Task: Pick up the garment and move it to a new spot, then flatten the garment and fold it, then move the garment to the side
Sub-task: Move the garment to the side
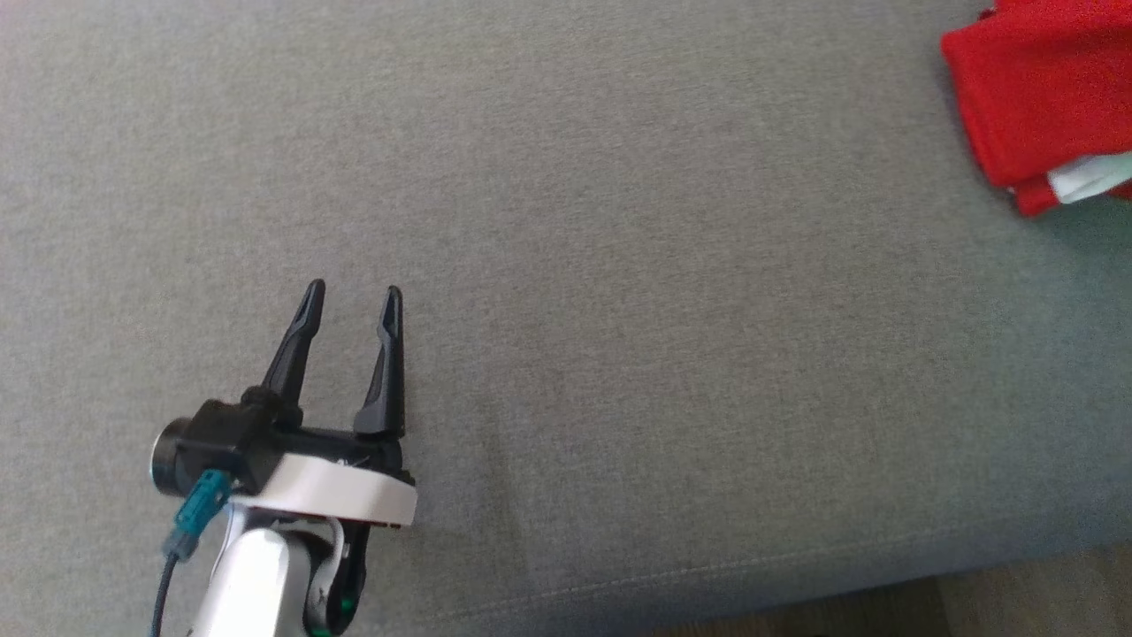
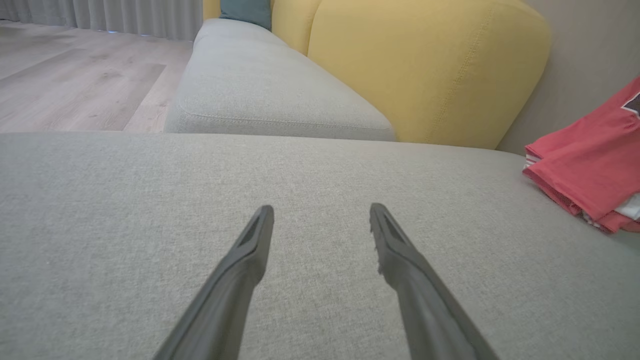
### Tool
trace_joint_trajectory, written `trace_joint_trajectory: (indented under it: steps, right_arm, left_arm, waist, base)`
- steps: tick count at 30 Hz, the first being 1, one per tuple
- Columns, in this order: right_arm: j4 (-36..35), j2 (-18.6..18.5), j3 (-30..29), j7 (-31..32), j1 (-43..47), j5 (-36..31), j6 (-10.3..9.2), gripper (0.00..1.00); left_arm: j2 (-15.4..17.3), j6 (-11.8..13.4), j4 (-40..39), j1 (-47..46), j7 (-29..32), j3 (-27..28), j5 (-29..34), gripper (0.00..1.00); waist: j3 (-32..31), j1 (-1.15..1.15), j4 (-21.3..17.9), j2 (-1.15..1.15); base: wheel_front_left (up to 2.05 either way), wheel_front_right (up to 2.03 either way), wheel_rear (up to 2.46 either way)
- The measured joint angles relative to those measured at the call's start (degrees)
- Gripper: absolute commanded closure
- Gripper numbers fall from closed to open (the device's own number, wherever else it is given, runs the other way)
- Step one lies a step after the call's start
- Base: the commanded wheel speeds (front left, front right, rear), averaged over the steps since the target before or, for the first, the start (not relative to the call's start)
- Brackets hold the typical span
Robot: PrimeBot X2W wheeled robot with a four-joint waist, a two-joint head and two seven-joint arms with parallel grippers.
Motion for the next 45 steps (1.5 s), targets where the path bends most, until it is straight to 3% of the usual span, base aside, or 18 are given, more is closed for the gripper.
trace_joint_trajectory:
  steps: [7,8,11,24,32,39,45]
  right_arm:
    - [1.6,-0.7,-3.2,0.7,-0.1,-5.3,0.00,1.00]
    - [1.7,-0.7,-4.1,0.6,-0.1,-6.1,0.00,0.85]
    - [3.6,-0.7,-6.9,-1.2,-0.1,-8.7,0.00,0.00]
    - [5.8,3.3,-9.7,-6.1,-2.6,-13.8,0.00,0.00]
    - [5.8,7.3,-6.0,-10.3,-2.5,-12.9,0.00,0.00]
    - [3.8,12.2,-0.1,-15.9,0.1,-7.4,0.00,0.00]
    - [-0.4,17.1,5.4,-18.8,8.5,-2.3,0.00,0.00]
  left_arm:
    - [0.0,0.0,0.0,-0.1,0.0,-0.2,0.0,0.00]
    - [-0.1,0.0,0.0,-0.1,0.0,-0.2,0.0,0.00]
    - [-0.1,0.0,0.0,-0.3,0.0,-0.2,0.0,0.00]
    - [-0.1,0.0,0.2,-1.3,0.0,-0.2,0.0,0.00]
    - [-0.2,0.3,0.5,-1.3,0.0,0.3,-0.7,0.00]
    - [-0.2,3.1,-0.4,-0.9,-0.4,2.4,-3.2,0.00]
    - [-0.2,6.5,-0.6,2.4,-0.4,3.4,-5.6,0.00]
  waist:
    - [1.5,0.00,1.4,0.00]
    - [1.8,0.00,1.5,0.00]
    - [2.5,0.00,2.0,0.00]
    - [2.8,0.00,1.4,0.00]
    - [0.5,0.00,1.0,0.00]
    - [-3.7,0.00,0.9,0.00]
    - [-8.5,0.00,1.3,0.00]
  base:
    - [0.00,0.00,0.00]
    - [0.00,0.00,0.00]
    - [0.00,0.00,0.00]
    - [0.00,0.00,0.00]
    - [0.00,0.00,0.00]
    - [0.00,0.00,0.00]
    - [0.00,0.00,0.00]
